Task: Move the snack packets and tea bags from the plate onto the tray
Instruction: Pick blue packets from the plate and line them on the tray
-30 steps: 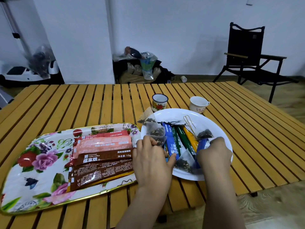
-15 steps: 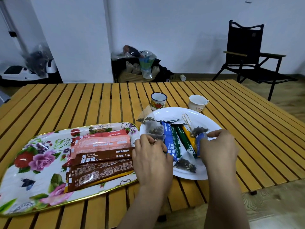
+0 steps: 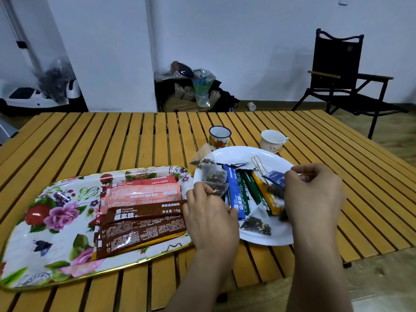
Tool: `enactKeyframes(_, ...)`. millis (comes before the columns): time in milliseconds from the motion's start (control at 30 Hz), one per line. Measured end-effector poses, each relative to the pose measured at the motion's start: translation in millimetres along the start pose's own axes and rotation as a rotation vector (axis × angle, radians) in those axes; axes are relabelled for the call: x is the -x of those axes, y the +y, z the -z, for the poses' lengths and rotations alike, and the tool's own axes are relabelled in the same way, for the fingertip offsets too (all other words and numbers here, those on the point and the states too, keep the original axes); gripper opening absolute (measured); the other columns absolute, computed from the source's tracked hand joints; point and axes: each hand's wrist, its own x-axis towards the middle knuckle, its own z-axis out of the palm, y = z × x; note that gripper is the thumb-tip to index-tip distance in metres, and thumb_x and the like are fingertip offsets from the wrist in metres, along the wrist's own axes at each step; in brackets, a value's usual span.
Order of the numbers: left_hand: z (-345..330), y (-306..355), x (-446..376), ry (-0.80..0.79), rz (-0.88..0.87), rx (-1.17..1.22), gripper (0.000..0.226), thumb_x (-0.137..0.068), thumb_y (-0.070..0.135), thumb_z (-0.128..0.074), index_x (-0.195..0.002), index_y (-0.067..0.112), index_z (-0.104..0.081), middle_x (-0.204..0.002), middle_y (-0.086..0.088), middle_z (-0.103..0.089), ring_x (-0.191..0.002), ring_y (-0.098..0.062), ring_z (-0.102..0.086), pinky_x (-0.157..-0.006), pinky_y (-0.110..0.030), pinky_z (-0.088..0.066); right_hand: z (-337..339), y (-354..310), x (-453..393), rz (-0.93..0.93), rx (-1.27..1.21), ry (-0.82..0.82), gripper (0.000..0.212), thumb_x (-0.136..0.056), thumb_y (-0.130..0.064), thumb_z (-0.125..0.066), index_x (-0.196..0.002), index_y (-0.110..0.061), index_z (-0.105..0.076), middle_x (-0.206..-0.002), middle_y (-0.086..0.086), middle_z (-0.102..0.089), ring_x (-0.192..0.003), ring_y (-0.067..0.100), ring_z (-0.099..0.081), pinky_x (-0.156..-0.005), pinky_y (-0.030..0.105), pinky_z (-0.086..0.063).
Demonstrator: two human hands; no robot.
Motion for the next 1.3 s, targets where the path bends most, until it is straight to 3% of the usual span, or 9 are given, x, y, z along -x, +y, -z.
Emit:
enactKeyframes(67, 1, 0, 0, 0.006, 0.013, 0.064, 0.017, -0.081, 0.043, -0.064, -0.081, 0.028, -0.071, -0.115, 0.01, -0.042, -0.117, -0.012, -0.034, -0.096, -0.028, -0.031, -2, 0, 1, -0.003, 0.007, -0.01, 0.013, -0.085, -0.008, -0.056, -0.094, -0.012, -0.064, -0.072, -0.009, -0.052, -0.078, 0.017, -0.056, -0.076, 0.046, -0.054)
enactKeyframes(200, 4, 1, -1, 0.014, 0.041, 0.143, 0.014, -0.081, 0.035, -0.063, -0.074, 0.026, -0.072, -0.112, 0.009, -0.043, -0.115, -0.012, -0.036, -0.093, -0.028, -0.03, -6, 4, -1, -0.005, 0.006, -0.02, 0.014, -0.085, -0.006, -0.055, -0.093, -0.012, -0.064, -0.073, -0.01, -0.051, -0.086, 0.022, -0.059, -0.079, 0.05, -0.054)
enactKeyframes(433, 11, 5, -4, 0.02, 0.049, 0.191, 0.017, -0.085, 0.033, -0.054, -0.078, 0.021, -0.063, -0.102, 0.006, -0.046, -0.101, -0.013, -0.041, -0.089, -0.03, -0.033, -15, 15, -6, -0.039, 0.031, -0.036, 0.026, -0.087, 0.0, -0.049, -0.08, -0.019, -0.066, -0.066, -0.007, -0.055, -0.068, 0.026, -0.061, -0.065, 0.047, -0.055)
enactKeyframes(600, 17, 0, -8, 0.014, 0.035, 0.306, 0.004, -0.087, 0.017, -0.058, -0.085, 0.019, -0.054, -0.082, 0.0, -0.063, -0.076, -0.02, -0.059, -0.061, -0.031, -0.041, -22, 25, -8, -0.101, 0.042, -0.088, 0.029, -0.087, 0.002, -0.048, -0.08, -0.014, -0.072, -0.064, -0.001, -0.06, -0.055, 0.022, -0.052, -0.052, 0.03, -0.042)
enactKeyframes(733, 15, -3, -7, 0.04, 0.002, 0.239, 0.015, -0.085, 0.018, -0.062, -0.096, 0.023, -0.052, -0.089, 0.0, -0.066, -0.082, -0.022, -0.062, -0.068, -0.037, -0.052, -22, 27, -10, -0.116, 0.043, -0.085, 0.028, -0.086, 0.003, -0.048, -0.081, -0.012, -0.072, -0.065, -0.003, -0.06, -0.059, 0.019, -0.053, -0.058, 0.031, -0.045)
enactKeyframes(1000, 15, 2, -5, -0.133, -0.104, 0.156, 0.028, -0.078, 0.052, -0.066, -0.094, 0.03, -0.063, -0.091, 0.012, -0.069, -0.086, -0.012, -0.064, -0.076, -0.032, -0.051, -19, 28, -13, -0.09, -0.003, 0.068, 0.029, -0.088, 0.001, -0.048, -0.079, -0.018, -0.068, -0.07, -0.009, -0.052, -0.081, 0.031, -0.065, -0.073, 0.05, -0.056)
enactKeyframes(1133, 11, 5, -3, -0.184, -0.269, 0.126, 0.022, -0.093, 0.038, -0.051, -0.097, 0.027, -0.07, -0.094, 0.004, -0.071, -0.092, -0.02, -0.061, -0.083, -0.036, -0.046, -17, 25, -11, -0.089, -0.023, 0.035, 0.028, -0.088, 0.001, -0.049, -0.08, -0.016, -0.069, -0.07, -0.014, -0.051, -0.08, 0.027, -0.064, -0.074, 0.05, -0.056)
enactKeyframes(1233, 4, 3, -4, -0.103, -0.248, 0.085, 0.021, -0.092, 0.017, -0.055, -0.109, 0.025, -0.062, -0.112, 0.003, -0.06, -0.104, -0.019, -0.054, -0.088, -0.033, -0.045, -18, 24, -10, -0.11, -0.037, -0.005, 0.027, -0.088, 0.001, -0.049, -0.083, -0.014, -0.071, -0.069, -0.016, -0.051, -0.077, 0.025, -0.063, -0.073, 0.05, -0.056)
enactKeyframes(1300, 0, 2, -3, -0.081, -0.203, 0.055, 0.027, -0.09, 0.022, -0.06, -0.116, 0.018, -0.055, -0.118, 0.0, -0.047, -0.111, -0.018, -0.047, -0.093, -0.031, -0.043, -18, 24, -10, -0.119, -0.043, -0.018, 0.026, -0.088, 0.001, -0.049, -0.084, -0.013, -0.071, -0.068, -0.015, -0.051, -0.076, 0.025, -0.062, -0.073, 0.051, -0.056)
